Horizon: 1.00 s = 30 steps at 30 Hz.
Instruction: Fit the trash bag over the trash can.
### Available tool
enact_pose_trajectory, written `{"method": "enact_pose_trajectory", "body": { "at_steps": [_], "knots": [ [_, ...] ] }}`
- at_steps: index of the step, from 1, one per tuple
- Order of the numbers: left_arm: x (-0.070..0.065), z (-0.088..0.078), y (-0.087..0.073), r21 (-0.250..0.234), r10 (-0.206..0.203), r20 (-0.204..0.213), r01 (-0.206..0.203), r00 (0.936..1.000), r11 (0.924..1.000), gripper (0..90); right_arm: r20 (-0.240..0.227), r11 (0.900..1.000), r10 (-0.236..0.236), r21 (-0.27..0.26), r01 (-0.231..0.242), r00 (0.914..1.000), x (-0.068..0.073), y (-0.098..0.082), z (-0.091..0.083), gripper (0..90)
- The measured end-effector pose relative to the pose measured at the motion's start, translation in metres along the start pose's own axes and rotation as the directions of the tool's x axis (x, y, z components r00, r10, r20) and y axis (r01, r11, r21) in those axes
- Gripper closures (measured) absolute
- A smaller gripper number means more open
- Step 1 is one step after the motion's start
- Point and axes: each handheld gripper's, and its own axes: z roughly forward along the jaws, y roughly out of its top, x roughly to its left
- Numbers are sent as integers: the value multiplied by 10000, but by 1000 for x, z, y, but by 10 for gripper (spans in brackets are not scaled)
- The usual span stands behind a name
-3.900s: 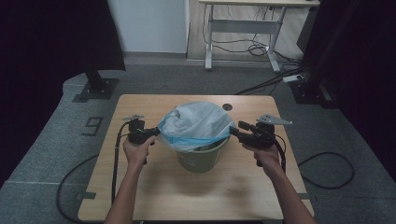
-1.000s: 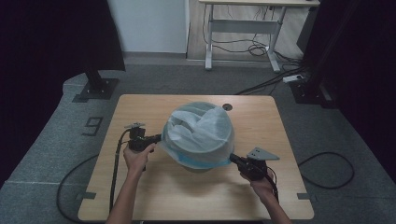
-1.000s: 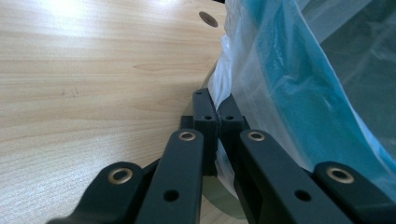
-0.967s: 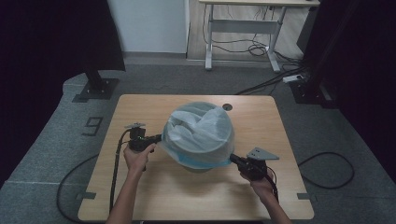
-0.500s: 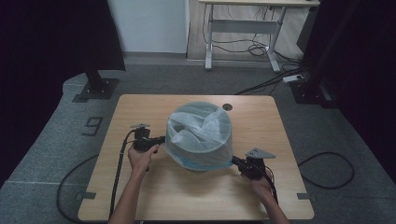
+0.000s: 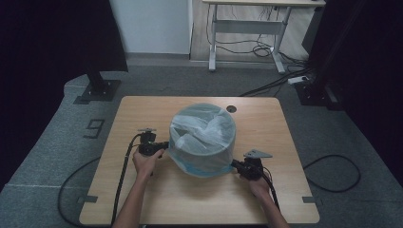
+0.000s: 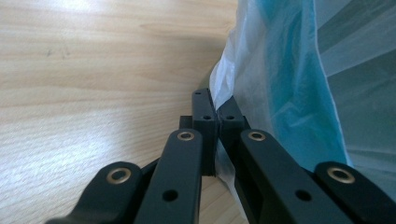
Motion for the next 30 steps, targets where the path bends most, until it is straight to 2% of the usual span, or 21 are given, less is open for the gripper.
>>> {"method": "enact_pose_trajectory", "body": {
  "at_steps": [5, 9, 17, 20, 22, 24, 26, 30],
  "knots": [
    [4, 0, -3, 224, -111, -48, 112, 9999, 9997, 884, -28, 9997, -43, 258, 44, 10000, 3, 3, 7, 880],
    [8, 2, -5, 330, -198, -27, 199, 9998, 9993, 879, -49, 9991, 128, 410, -126, 9999, 0, 4, 8, 873],
    [6, 0, -6, 160, 47, -62, -46, 10000, 9999, 831, 10, 9991, 105, 406, -105, 9999, 0, 4, 7, 844],
    [7, -4, -7, -46, 86, -182, -86, 9998, 10000, 798, 4, 9993, 169, 346, -169, 9999, 0, 4, 7, 824],
    [7, -9, -7, -330, 199, -466, -215, 9987, 9992, 726, -34, 9995, 159, 287, -158, 9999, 0, 4, 6, 775],
    [9, -15, -7, -508, 143, -687, -178, 9975, 9986, 604, 57, 9998, 89, 159, -90, 9999, 1, 5, 3, 704],
    [10, -22, -7, -614, 168, -801, -217, 9966, 9979, 498, 88, 9998, 135, -123, -134, 9999, 1, 6, -1, 639],
    [9, -37, -6, -1028, 529, -829, -614, 9952, 9928, 340, 144, 9973, 176, -716, -166, 9997, 1, 9, -14, 548]
  ]
}}
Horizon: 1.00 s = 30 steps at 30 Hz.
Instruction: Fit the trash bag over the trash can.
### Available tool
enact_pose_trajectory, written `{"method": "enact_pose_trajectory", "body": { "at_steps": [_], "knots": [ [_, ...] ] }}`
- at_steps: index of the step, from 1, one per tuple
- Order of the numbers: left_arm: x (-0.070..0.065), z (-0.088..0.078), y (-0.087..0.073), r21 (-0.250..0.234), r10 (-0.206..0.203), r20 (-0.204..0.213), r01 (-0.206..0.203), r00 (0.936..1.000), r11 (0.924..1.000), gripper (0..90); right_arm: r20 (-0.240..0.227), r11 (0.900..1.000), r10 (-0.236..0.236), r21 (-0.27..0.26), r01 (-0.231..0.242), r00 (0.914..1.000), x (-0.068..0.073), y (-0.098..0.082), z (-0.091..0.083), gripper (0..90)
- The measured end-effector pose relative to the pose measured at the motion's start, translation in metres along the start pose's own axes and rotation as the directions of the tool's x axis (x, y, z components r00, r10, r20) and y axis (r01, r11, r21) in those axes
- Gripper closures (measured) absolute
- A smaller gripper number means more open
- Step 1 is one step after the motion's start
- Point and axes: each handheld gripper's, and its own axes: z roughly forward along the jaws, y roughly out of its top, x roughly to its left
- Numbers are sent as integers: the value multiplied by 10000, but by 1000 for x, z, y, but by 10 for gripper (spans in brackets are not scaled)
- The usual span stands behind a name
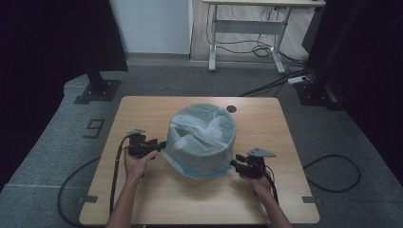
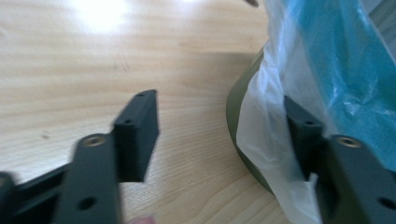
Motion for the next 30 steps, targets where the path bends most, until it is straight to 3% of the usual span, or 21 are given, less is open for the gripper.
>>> {"method": "enact_pose_trajectory", "body": {
  "at_steps": [3, 8, 13, 15, 16, 18, 19, 23, 30],
  "knots": [
    [-4, -12, 1, -487, 337, -63, -340, 9994, 9982, 268, 52, 9998, -3, -221, 4, 10000, -1, 1, -8, 523],
    [-7, -29, 4, -927, 585, 352, -550, 9977, 9942, 181, -37, 9992, -137, -386, 135, 9999, -4, 1, -18, 523],
    [-12, -34, 8, -740, 847, 298, -823, 9960, 9939, 140, 20, 9990, -146, -430, 147, 9999, -5, 3, -24, 522],
    [-14, -34, 10, -780, 767, 301, -742, 9966, 9942, 138, 6, 9990, -155, -431, 155, 9999, -4, 3, -25, 523],
    [-15, -33, 11, -643, 762, 213, -747, 9969, 9951, 139, -20, 9989, -165, -430, 164, 9999, -3, 4, -25, 523],
    [-17, -28, 14, -87, 764, -567, -771, 9955, 9970, 141, -52, 9989, -229, -400, 226, 9997, -1, 4, -25, 523],
    [-17, -26, 14, -78, 717, -677, -724, 9951, 9973, 142, -40, 9990, -239, -369, 237, 9997, 0, 5, -24, 523],
    [-12, -29, 15, -456, 206, -445, -227, 9988, 9987, 143, -37, 9984, -449, -352, 448, 9990, 4, 5, -25, 523],
    [-18, -41, 18, -785, 583, -25, -583, 9983, 9952, 143, 9, 9986, -436, -306, 436, 9990, 2, 3, -27, 523]
  ]
}}
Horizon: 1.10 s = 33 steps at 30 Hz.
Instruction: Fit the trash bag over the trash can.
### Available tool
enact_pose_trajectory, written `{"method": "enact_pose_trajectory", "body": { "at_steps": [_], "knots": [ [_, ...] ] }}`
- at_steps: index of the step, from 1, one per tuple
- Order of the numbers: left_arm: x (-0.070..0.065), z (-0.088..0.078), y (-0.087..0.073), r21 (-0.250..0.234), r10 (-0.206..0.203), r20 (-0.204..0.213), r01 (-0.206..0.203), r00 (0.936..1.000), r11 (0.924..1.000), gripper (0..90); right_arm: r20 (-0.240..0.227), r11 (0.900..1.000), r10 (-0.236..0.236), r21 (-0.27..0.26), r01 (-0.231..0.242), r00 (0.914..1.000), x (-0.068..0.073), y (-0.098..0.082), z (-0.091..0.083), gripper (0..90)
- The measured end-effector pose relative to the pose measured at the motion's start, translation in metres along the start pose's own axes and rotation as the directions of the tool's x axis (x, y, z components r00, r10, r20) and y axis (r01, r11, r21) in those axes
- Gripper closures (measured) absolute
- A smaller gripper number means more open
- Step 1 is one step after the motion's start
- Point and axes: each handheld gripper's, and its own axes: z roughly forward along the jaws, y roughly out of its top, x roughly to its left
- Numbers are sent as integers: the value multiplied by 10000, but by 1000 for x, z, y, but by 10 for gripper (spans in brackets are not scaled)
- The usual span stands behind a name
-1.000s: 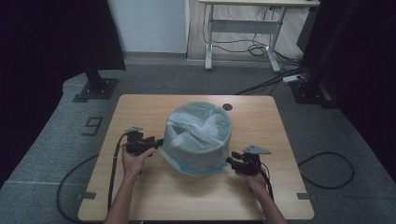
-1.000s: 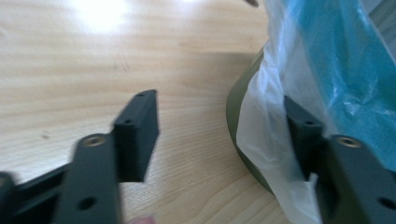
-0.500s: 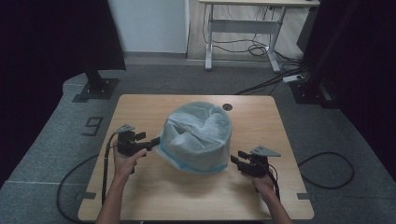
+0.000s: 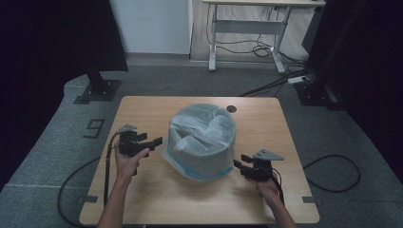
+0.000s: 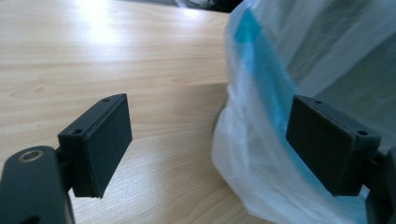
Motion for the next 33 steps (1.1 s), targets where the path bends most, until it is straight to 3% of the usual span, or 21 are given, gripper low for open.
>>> {"method": "enact_pose_trajectory", "body": {
  "at_steps": [5, 8, 10, 14, 18, 23, 28, 33],
  "knots": [
    [-8, -11, 9, -183, 450, 370, -443, 9983, 9988, 147, 31, 10000, 42, -18, -42, 10000, -3, -3, -7, 523],
    [-16, -17, 19, -317, 982, 745, -961, 9924, 9949, 165, 89, 10000, 50, -42, -50, 9999, -6, -6, -14, 522],
    [-24, -22, 27, -443, 1433, 953, -1396, 9851, 9892, 176, 115, 10000, 64, -58, -63, 9999, -9, -8, -18, 521],
    [-40, -24, 47, -369, 2224, 1507, -2193, 9632, 9750, 179, 128, 9997, 169, -181, -166, 9998, -13, -12, -26, 520],
    [-56, -20, 63, -179, 2761, 1705, -2772, 9459, 9606, 185, 103, 9989, 312, -339, -309, 9995, -16, -16, -31, 519],
    [-68, -9, 79, 305, 2991, 2004, -3111, 9329, 9499, 216, -48, 9992, 259, -304, -260, 9997, -15, -16, -34, 516],
    [-73, 0, 89, 221, 3050, 1883, -3145, 9336, 9490, 230, -44, 9993, 165, -322, -167, 9999, -15, -16, -36, 515],
    [-79, 9, 96, 313, 3130, 2119, -3265, 9258, 9447, 218, 113, 9998, 117, -166, -115, 9999, -15, -17, -38, 514]
  ]
}}
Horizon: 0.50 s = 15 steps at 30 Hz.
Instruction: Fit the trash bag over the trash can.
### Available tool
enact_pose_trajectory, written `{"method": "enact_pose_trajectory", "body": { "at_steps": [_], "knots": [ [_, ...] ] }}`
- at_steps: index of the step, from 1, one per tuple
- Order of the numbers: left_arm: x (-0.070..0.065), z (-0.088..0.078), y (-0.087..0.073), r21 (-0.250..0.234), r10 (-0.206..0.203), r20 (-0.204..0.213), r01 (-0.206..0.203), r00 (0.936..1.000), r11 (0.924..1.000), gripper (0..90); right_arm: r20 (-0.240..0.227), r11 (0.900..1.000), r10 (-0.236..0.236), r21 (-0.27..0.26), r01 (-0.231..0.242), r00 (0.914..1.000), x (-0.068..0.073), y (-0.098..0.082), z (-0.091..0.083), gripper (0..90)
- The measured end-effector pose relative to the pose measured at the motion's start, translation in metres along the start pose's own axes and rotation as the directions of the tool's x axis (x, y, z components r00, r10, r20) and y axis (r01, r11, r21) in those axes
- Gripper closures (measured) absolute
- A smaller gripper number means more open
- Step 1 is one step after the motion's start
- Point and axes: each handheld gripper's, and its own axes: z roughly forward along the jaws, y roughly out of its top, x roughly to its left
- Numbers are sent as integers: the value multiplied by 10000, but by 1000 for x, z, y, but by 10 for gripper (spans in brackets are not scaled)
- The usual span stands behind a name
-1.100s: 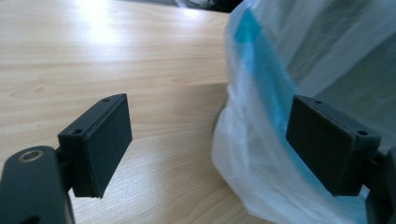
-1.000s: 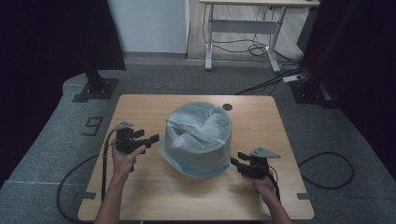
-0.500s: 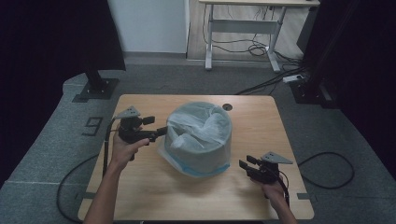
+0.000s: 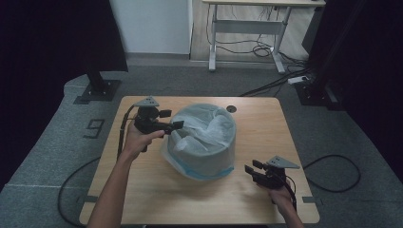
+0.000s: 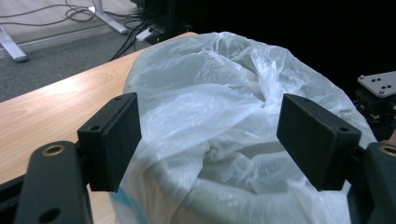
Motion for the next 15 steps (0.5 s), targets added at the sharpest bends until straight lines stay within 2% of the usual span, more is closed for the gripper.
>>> {"method": "enact_pose_trajectory", "body": {
  "at_steps": [6, 9, 15],
  "knots": [
    [-2, 11, 13, -11, -207, 90, 208, 9997, 9998, 227, -38, 10000, -44, 18, 44, 10000, 1, 0, 0, 511],
    [-6, 18, 20, 28, -70, -33, 70, 10000, 10000, 236, -73, 10000, -54, 56, 55, 10000, 1, -1, 1, 510],
    [-17, 35, 35, 406, 238, 141, -244, 9996, 9989, 236, -98, 9999, -109, 53, 110, 9999, 2, 0, 1, 509]
  ]
}}
